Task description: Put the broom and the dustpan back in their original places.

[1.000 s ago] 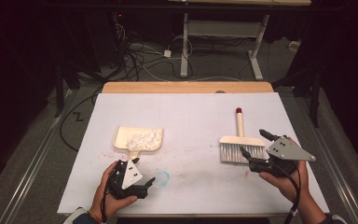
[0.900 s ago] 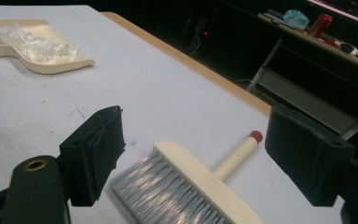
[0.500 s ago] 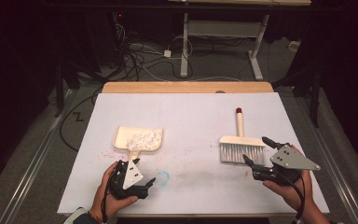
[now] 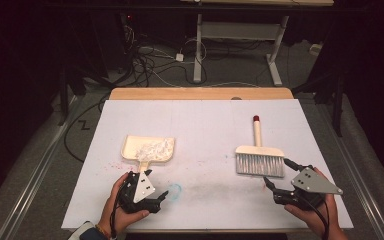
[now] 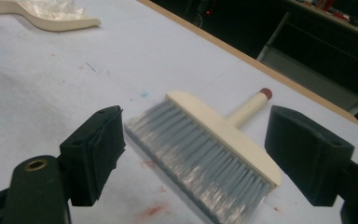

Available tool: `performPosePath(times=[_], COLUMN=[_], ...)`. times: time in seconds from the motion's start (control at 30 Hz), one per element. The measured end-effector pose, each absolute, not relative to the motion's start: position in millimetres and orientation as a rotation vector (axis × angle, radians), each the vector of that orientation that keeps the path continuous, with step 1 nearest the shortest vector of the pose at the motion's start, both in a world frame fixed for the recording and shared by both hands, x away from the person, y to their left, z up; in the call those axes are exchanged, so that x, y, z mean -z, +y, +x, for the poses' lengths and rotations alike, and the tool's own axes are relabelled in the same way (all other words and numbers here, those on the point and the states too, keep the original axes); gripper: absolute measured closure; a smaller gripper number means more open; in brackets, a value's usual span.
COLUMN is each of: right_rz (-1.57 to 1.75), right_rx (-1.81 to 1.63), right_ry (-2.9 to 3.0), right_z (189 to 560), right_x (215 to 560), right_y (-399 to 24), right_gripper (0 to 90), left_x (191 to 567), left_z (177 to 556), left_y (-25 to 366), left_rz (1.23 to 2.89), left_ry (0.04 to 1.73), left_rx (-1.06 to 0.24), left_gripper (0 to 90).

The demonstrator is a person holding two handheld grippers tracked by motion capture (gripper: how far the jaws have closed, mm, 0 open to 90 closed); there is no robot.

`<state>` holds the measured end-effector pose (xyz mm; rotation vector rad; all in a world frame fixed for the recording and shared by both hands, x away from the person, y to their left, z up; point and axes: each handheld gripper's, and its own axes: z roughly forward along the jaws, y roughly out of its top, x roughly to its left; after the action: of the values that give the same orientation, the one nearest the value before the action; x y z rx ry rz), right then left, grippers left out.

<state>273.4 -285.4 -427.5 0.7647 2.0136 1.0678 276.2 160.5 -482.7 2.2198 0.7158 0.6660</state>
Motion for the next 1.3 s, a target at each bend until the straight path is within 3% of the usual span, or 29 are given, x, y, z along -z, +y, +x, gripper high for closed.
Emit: performPosePath(times=[0.57, 1.3], right_rz=[0.827, 0.803], right_rx=[-1.058, -1.061], right_ry=[2.014, 2.011], right_z=[261, 256], right_x=[458, 454], right_y=[-312, -308], right_gripper=[20.3, 20.3], left_x=[482, 483], left_z=[270, 271], left_y=[158, 156], left_rz=[2.233, 2.252], left_ry=[0.700, 0.687], left_rx=[-0.708, -0.705], left_gripper=[16.1, 16.1])
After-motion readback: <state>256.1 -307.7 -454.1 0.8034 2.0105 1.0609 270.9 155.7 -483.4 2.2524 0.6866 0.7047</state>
